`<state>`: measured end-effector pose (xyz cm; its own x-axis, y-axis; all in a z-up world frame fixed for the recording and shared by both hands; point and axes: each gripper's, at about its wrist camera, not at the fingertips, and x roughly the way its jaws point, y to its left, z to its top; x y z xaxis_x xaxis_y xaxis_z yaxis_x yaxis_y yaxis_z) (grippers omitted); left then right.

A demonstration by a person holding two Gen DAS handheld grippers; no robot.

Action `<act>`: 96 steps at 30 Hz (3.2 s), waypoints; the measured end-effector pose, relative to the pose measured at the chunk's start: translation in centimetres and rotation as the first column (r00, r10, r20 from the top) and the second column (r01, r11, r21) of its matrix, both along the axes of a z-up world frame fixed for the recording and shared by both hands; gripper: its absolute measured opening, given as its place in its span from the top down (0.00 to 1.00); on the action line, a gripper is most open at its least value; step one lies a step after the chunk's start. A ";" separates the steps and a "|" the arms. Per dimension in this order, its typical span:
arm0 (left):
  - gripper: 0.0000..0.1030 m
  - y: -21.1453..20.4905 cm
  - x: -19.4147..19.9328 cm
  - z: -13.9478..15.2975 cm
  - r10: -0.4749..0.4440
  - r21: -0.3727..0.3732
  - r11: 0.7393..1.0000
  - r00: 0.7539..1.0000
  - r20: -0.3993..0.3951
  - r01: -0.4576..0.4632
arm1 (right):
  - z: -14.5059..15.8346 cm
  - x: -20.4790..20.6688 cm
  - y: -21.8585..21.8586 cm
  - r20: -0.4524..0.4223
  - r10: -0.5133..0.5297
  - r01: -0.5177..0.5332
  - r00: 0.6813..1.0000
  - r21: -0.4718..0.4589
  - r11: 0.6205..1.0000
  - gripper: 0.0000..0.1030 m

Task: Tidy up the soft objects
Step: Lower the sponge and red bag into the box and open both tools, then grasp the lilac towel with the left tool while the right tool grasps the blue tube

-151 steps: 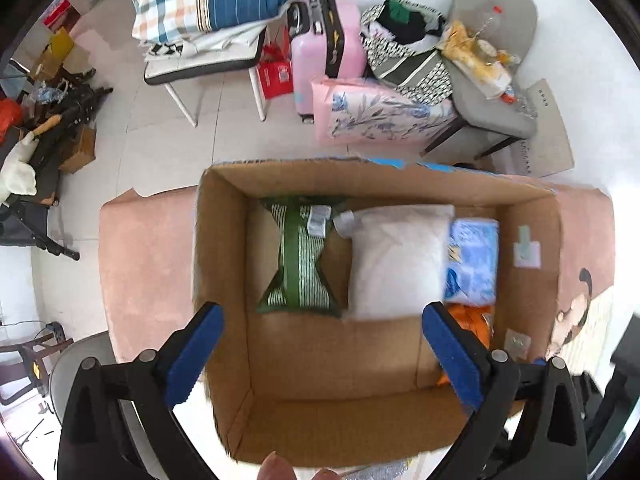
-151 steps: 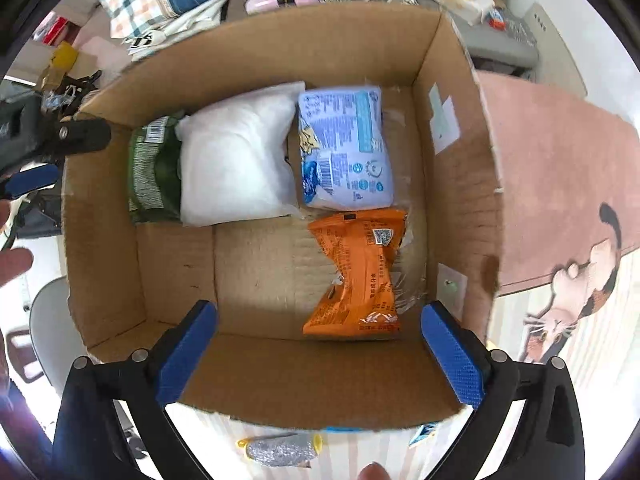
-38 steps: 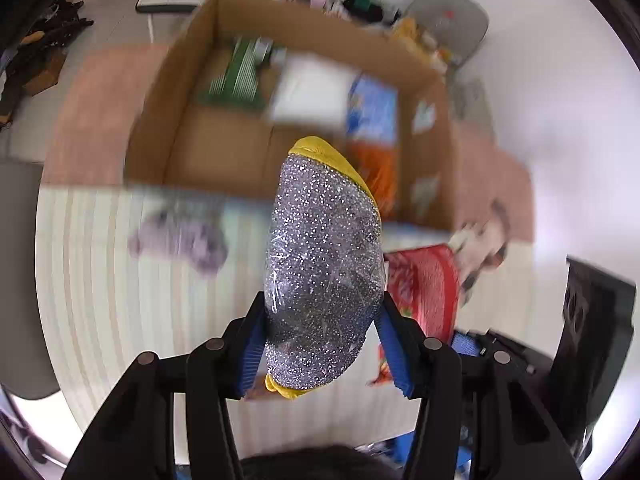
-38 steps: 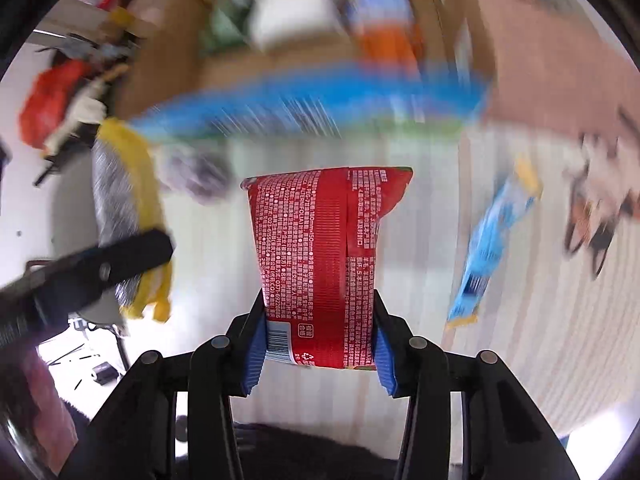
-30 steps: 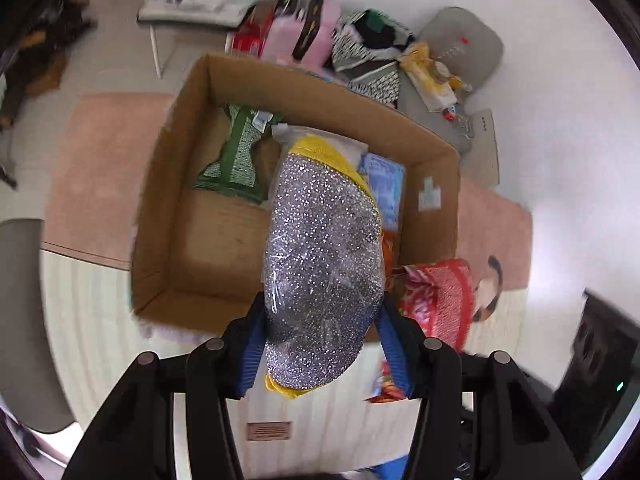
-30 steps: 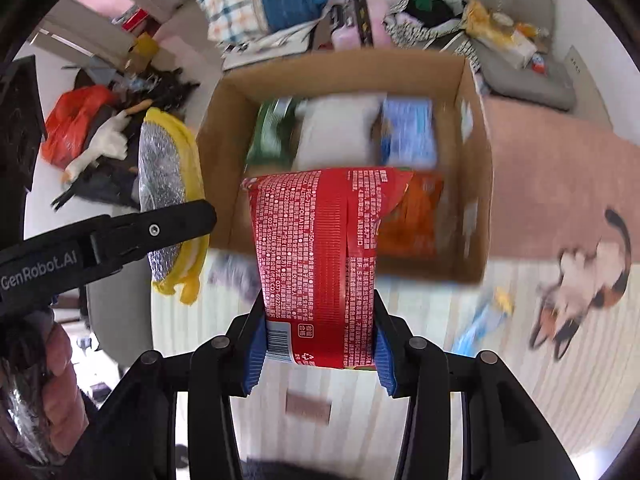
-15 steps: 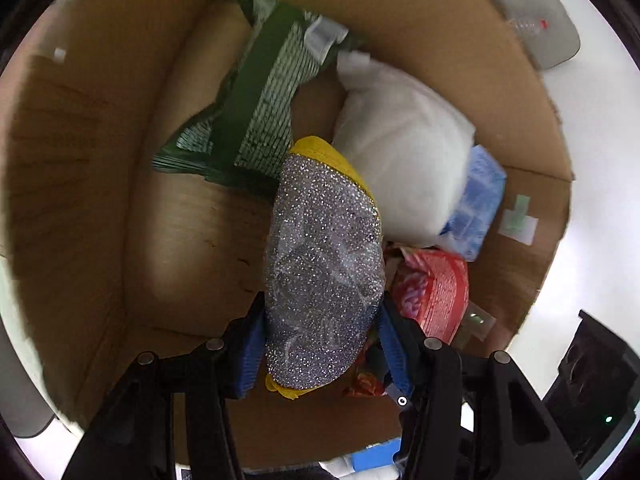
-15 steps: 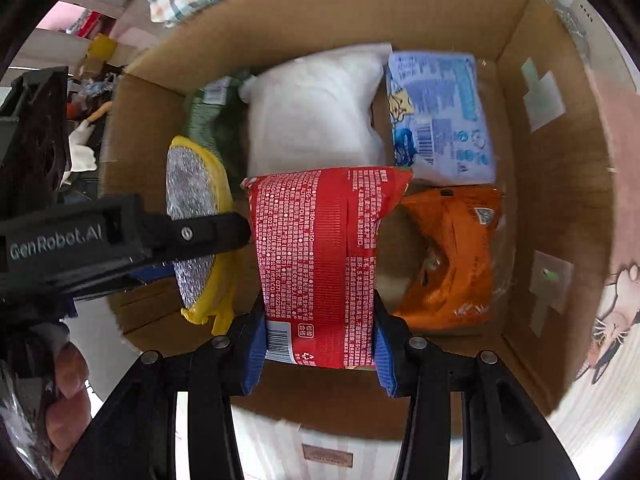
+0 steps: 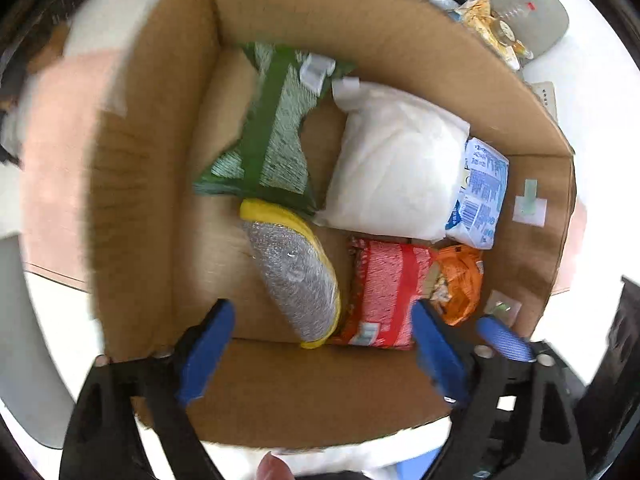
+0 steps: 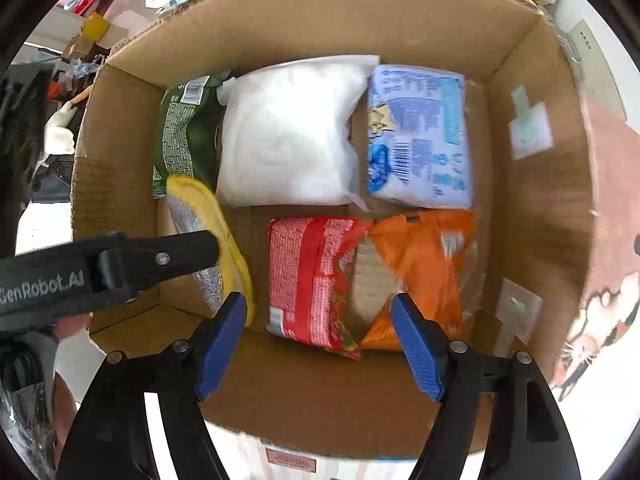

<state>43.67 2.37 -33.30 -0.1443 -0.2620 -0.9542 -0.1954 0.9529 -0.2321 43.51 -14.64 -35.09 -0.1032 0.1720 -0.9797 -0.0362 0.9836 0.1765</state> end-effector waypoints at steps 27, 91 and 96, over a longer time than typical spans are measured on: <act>0.01 0.3 -14.5 8.9 0.006 0.288 0.951 0.939 0.344 -0.112 | 12.7 -12.9 -4.2 0.344 -0.062 0.100 0.937 -0.094 0.991 0.00; 0.59 3.7 -21.5 -10.2 0.190 0.157 0.973 0.974 -0.122 -0.170 | -8.5 -21.2 -10.4 -0.020 -0.130 0.123 0.991 -0.210 0.970 0.72; 0.62 0.0 -20.9 -9.9 0.049 0.228 0.973 0.996 -0.077 -0.030 | -8.6 -21.8 -8.3 -0.030 -0.057 0.050 0.998 -0.214 0.976 0.75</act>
